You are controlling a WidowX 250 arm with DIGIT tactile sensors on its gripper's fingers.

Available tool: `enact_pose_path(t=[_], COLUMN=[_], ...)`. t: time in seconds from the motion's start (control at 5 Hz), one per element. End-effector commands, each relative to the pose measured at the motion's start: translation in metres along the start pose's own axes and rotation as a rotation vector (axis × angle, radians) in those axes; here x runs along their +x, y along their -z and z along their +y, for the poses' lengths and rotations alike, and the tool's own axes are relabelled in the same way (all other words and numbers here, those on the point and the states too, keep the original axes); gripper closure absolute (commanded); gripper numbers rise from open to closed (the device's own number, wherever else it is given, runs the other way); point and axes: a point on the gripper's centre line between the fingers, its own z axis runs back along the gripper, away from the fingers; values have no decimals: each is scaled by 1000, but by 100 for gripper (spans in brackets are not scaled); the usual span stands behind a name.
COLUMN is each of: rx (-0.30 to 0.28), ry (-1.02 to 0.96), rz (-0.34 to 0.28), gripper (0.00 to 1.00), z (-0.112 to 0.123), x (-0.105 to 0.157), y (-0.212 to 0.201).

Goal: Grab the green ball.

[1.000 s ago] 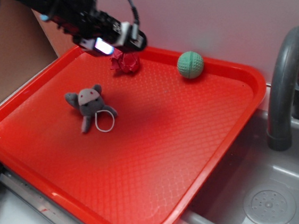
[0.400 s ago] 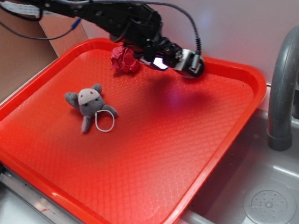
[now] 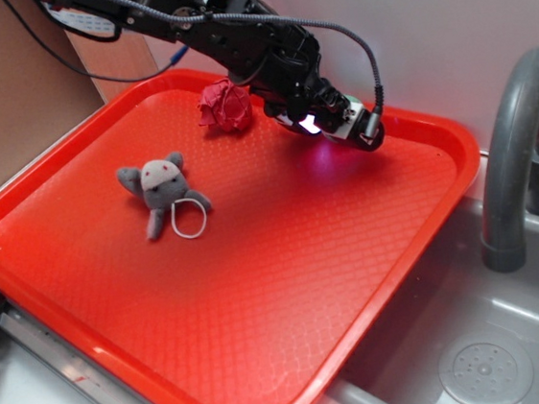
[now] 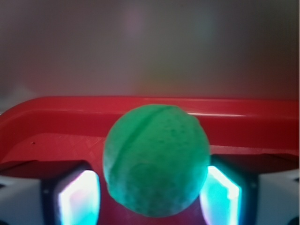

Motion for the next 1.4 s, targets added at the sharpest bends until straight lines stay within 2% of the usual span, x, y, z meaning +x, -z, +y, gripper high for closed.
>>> enact_pose_path(t=[0.0,0.2,0.4,0.6,0.8,1.0,1.2], rx=[-6,101,165,185,232,293,255], ry=[10,-72,-194,-329,-477,-500,-433], rz=[-51,79,181,248,284,258,214], gripper=[100,100,100,100,100,100,100], z=[-15,-3,6,15,24,26,29], x=[13,13,2,-16,-33,-41,-38], y=[-25,-68,-113,-162,-207,-230,-231])
